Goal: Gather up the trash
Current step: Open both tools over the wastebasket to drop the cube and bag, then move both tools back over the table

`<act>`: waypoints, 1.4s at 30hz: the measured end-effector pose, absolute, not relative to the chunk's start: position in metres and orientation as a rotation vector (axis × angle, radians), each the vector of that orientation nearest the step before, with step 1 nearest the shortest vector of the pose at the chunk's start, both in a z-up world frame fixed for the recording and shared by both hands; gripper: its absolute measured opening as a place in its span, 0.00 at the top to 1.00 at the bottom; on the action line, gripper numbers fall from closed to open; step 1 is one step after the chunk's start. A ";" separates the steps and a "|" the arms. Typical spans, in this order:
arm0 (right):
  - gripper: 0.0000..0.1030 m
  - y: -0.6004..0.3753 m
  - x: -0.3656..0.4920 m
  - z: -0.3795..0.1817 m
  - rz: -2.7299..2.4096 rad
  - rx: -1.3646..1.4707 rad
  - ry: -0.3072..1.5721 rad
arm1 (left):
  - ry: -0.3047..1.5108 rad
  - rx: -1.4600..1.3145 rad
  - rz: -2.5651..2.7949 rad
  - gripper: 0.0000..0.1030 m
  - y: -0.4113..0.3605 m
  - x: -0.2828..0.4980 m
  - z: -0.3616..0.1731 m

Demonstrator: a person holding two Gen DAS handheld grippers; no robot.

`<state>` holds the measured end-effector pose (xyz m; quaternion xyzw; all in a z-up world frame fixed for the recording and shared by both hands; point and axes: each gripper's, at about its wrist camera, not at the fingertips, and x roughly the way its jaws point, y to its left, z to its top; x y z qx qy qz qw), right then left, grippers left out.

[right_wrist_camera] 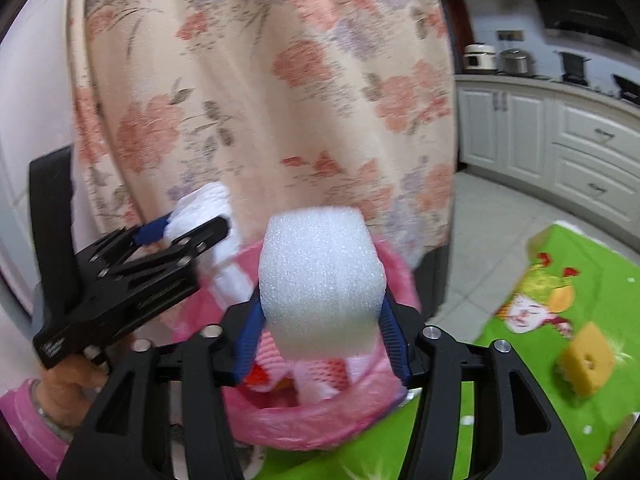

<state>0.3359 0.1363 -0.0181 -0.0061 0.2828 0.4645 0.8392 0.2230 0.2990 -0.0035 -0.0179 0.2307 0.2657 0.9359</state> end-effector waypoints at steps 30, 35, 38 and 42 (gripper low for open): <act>0.33 -0.013 0.306 -0.069 0.654 0.020 0.640 | 0.481 -0.056 0.359 0.05 0.168 0.205 -0.030; 0.33 -0.062 0.313 -0.088 0.522 0.067 0.690 | 0.536 -0.028 0.252 0.05 0.120 0.222 -0.053; 0.33 -0.092 0.319 -0.096 0.441 0.113 0.709 | 0.552 -0.012 0.198 0.05 0.094 0.230 -0.062; 0.33 -0.134 0.331 -0.104 0.325 0.200 0.728 | 0.544 -0.009 0.152 0.05 0.071 0.241 -0.072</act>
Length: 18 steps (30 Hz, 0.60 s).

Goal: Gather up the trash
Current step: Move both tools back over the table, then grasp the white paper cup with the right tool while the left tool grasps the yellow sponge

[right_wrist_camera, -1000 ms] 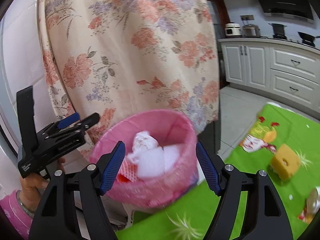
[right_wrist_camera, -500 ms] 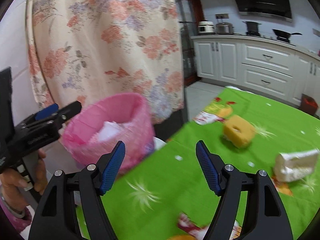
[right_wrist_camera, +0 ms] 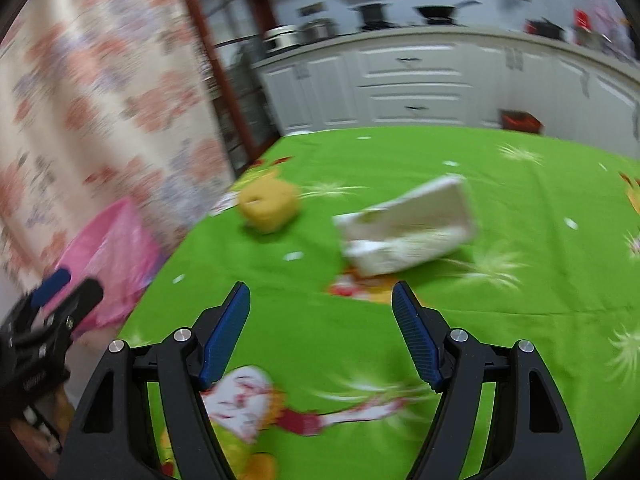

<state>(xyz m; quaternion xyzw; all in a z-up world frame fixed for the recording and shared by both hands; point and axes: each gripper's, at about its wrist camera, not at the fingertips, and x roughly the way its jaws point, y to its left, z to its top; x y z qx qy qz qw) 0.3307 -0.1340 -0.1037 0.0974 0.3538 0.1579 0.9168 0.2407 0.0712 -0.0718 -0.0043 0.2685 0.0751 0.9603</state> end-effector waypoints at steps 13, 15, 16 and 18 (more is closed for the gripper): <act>0.28 -0.166 0.369 -0.110 0.211 0.328 0.738 | 0.533 -0.003 0.199 0.05 0.052 0.278 -0.091; 0.25 -0.165 0.375 -0.113 0.207 0.341 0.748 | 0.530 0.003 0.203 0.05 0.051 0.279 -0.092; 0.25 -0.164 0.378 -0.113 0.204 0.349 0.752 | 0.528 0.008 0.202 0.05 0.051 0.279 -0.093; 0.25 -0.165 0.383 -0.115 0.198 0.366 0.761 | 0.530 0.017 0.200 0.05 0.049 0.280 -0.095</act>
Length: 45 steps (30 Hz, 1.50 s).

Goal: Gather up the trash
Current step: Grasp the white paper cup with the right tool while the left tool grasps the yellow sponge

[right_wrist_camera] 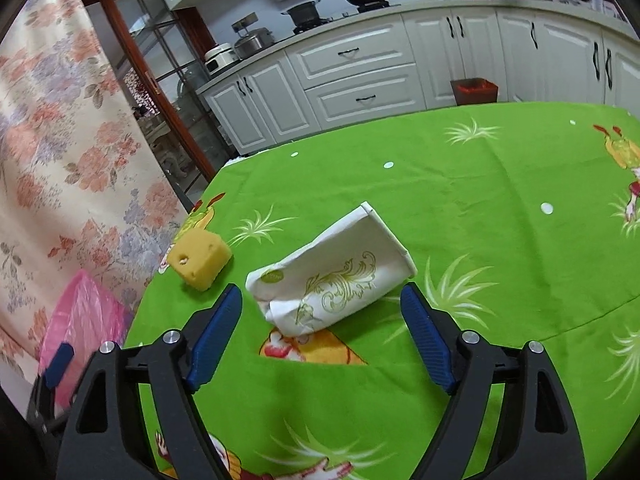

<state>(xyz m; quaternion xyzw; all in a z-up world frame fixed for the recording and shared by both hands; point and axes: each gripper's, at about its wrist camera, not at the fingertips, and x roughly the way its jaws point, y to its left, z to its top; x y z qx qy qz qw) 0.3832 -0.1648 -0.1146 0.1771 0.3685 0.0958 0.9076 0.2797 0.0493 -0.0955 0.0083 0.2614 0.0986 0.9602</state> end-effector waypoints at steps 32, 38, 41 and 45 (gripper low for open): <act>0.54 -0.163 0.404 -0.115 0.186 0.197 0.727 | 0.608 -0.043 0.177 0.05 0.046 0.324 -0.093; 0.54 -0.198 0.385 -0.114 0.128 0.212 0.687 | 0.630 -0.111 0.179 0.05 0.035 0.372 -0.092; 0.54 -0.206 0.383 -0.115 0.109 0.233 0.679 | 0.640 -0.152 0.193 0.06 0.029 0.392 -0.096; 0.54 -0.201 0.383 -0.114 0.102 0.203 0.678 | 0.671 -0.120 0.203 0.07 0.016 0.420 -0.101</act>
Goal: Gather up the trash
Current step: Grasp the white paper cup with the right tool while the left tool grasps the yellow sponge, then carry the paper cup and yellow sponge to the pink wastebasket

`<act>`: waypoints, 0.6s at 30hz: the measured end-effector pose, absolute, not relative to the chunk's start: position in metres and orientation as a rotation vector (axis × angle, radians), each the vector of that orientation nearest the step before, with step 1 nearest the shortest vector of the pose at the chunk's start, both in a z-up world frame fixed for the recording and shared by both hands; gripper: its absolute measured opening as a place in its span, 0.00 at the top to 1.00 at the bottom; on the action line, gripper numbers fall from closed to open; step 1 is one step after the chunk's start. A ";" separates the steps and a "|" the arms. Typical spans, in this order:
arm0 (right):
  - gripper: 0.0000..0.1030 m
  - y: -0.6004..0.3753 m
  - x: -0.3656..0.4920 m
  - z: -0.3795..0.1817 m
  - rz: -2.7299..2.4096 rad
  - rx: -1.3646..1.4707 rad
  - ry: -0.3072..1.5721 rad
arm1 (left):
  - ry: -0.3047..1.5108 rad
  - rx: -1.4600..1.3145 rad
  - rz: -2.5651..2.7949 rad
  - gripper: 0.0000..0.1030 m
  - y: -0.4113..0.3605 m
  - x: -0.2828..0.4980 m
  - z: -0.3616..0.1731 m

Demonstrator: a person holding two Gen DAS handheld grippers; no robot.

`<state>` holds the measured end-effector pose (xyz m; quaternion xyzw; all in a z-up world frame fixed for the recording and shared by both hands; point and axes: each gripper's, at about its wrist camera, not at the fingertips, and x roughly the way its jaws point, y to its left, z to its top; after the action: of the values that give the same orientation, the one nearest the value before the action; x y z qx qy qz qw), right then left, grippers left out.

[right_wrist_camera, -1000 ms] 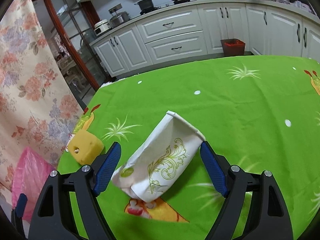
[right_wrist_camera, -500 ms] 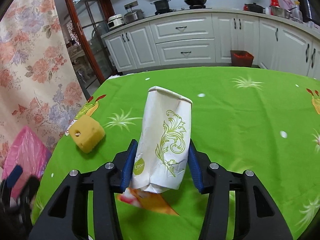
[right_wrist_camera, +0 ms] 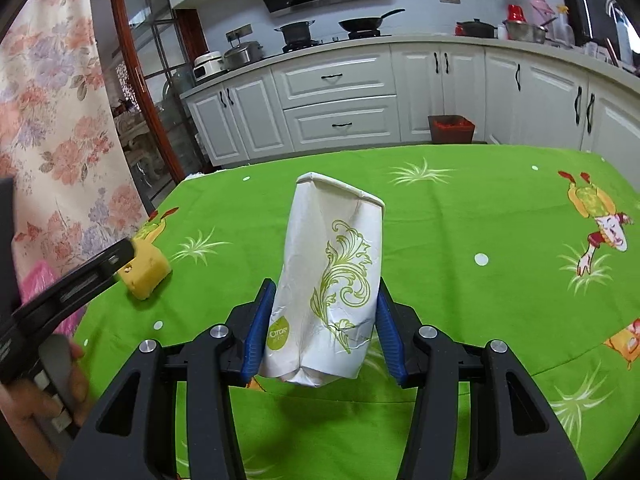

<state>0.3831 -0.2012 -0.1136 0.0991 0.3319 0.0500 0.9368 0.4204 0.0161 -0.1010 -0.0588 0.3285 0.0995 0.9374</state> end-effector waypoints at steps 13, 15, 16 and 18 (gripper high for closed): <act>0.54 -0.195 0.382 -0.113 0.100 0.184 0.672 | 0.836 -0.048 0.230 0.32 0.005 0.467 -0.130; 0.54 -0.194 0.381 -0.112 0.099 0.173 0.667 | 0.850 -0.055 0.227 0.36 0.007 0.469 -0.132; 0.54 -0.193 0.380 -0.112 0.098 0.167 0.664 | 0.845 -0.061 0.223 0.40 0.008 0.468 -0.132; 0.54 -0.191 0.379 -0.111 0.096 0.162 0.662 | 0.830 -0.070 0.210 0.45 0.009 0.465 -0.131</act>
<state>0.3791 -0.1914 -0.1114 0.0793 0.3243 0.0472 0.9414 0.4653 0.0088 -0.1306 -0.0340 0.4023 0.1017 0.9092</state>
